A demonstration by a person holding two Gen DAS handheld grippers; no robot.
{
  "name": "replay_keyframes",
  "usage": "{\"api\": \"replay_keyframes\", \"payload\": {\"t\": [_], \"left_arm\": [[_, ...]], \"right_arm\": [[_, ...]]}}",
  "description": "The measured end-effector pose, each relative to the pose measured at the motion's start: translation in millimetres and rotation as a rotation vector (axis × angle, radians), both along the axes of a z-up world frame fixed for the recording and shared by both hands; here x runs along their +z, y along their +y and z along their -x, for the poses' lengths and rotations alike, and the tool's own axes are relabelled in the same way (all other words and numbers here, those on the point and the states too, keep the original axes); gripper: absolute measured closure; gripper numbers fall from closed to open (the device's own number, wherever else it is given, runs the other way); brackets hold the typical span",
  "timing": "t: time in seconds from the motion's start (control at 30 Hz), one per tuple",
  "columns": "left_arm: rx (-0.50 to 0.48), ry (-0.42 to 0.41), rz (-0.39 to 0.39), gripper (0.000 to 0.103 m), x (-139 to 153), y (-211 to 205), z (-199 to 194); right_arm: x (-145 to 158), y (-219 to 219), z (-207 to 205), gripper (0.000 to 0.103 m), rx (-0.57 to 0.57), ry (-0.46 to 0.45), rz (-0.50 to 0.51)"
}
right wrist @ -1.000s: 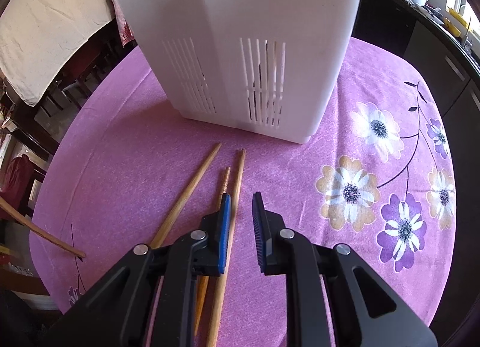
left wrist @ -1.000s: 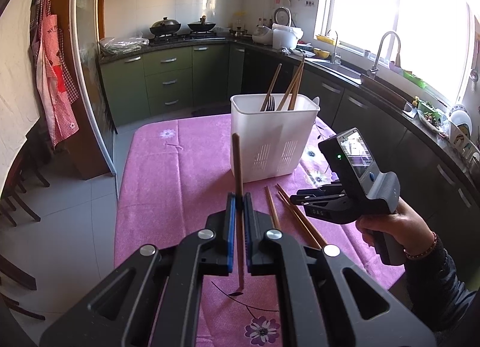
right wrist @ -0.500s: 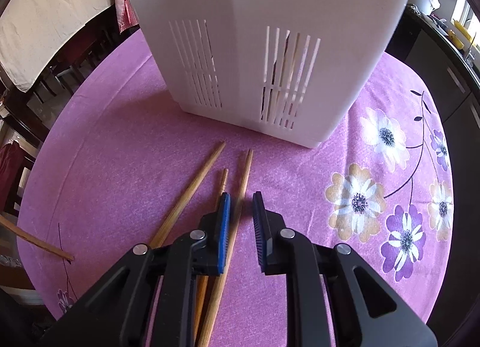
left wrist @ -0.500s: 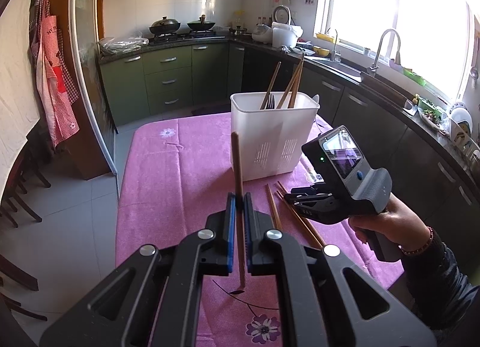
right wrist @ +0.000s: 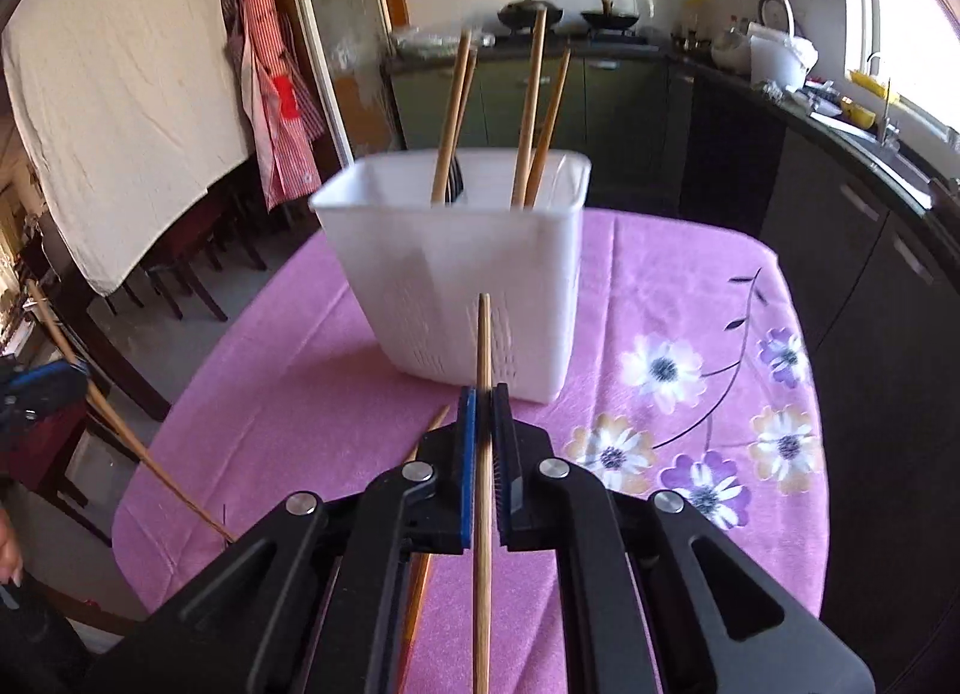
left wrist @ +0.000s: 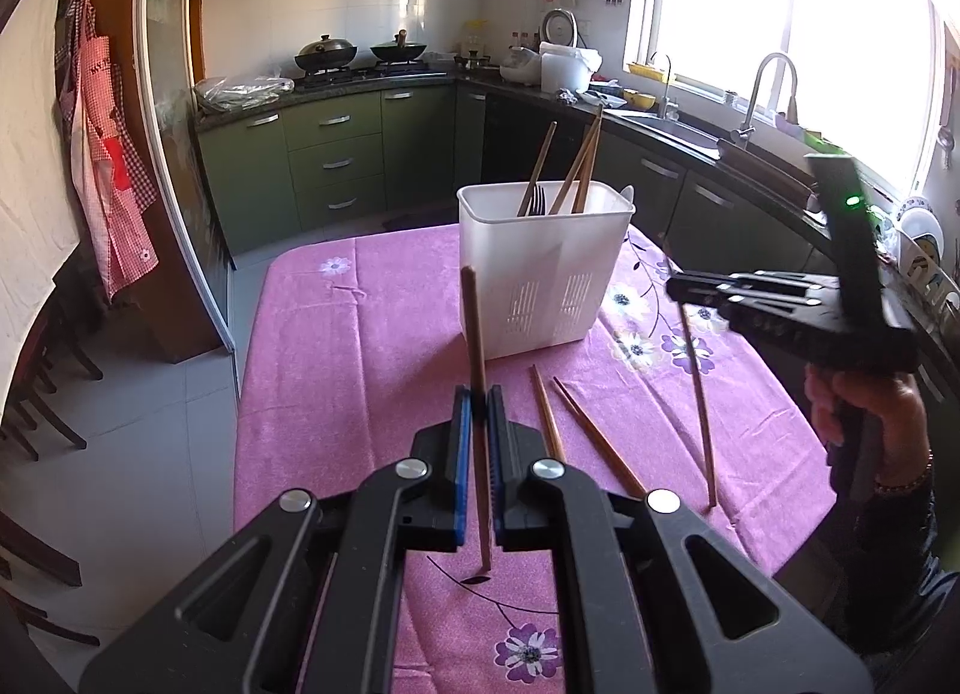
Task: Organize utensils
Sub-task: 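Lift the grasped chopstick upright with the right gripper, then lower the left gripper's chopstick into the holder and open it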
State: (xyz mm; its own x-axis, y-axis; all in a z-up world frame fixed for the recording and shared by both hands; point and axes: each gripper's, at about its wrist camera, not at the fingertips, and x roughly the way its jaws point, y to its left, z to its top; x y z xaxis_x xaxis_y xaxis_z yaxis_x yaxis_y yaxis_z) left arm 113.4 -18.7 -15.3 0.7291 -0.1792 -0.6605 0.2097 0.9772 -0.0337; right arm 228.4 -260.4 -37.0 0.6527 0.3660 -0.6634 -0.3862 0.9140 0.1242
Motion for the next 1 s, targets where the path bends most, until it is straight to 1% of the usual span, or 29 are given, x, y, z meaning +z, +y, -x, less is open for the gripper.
{"api": "replay_keyframes", "payload": {"t": [0.1, 0.17, 0.27, 0.33, 0.5, 0.67, 0.73, 0.83, 1.0], "left_arm": [[0.001, -0.003, 0.002, 0.097, 0, 0, 1], [0.002, -0.003, 0.003, 0.097, 0, 1, 1], [0.001, -0.004, 0.0, 0.097, 1, 0, 1], [-0.001, -0.004, -0.004, 0.097, 1, 0, 1], [0.0, -0.003, -0.007, 0.098, 2, -1, 1], [-0.007, -0.011, -0.009, 0.098, 6, -3, 0], [-0.018, -0.017, -0.005, 0.098, 13, -4, -3], [-0.036, -0.039, -0.003, 0.098, 30, -6, -12], [-0.088, -0.105, 0.022, 0.098, 80, -16, -36]], "right_arm": [[22, -17, 26, 0.097, -0.018, -0.07, -0.017], [31, -28, 40, 0.097, -0.029, -0.106, -0.027], [38, -41, 64, 0.097, -0.03, -0.14, -0.054], [40, -40, 86, 0.097, -0.038, -0.166, -0.056], [43, -50, 112, 0.097, -0.049, -0.186, -0.084], [44, -53, 118, 0.097, -0.056, -0.186, -0.089], [45, -53, 118, 0.097, -0.056, -0.187, -0.09], [44, -51, 114, 0.097, -0.055, -0.188, -0.088], [42, -50, 110, 0.097, -0.05, -0.187, -0.095]]}}
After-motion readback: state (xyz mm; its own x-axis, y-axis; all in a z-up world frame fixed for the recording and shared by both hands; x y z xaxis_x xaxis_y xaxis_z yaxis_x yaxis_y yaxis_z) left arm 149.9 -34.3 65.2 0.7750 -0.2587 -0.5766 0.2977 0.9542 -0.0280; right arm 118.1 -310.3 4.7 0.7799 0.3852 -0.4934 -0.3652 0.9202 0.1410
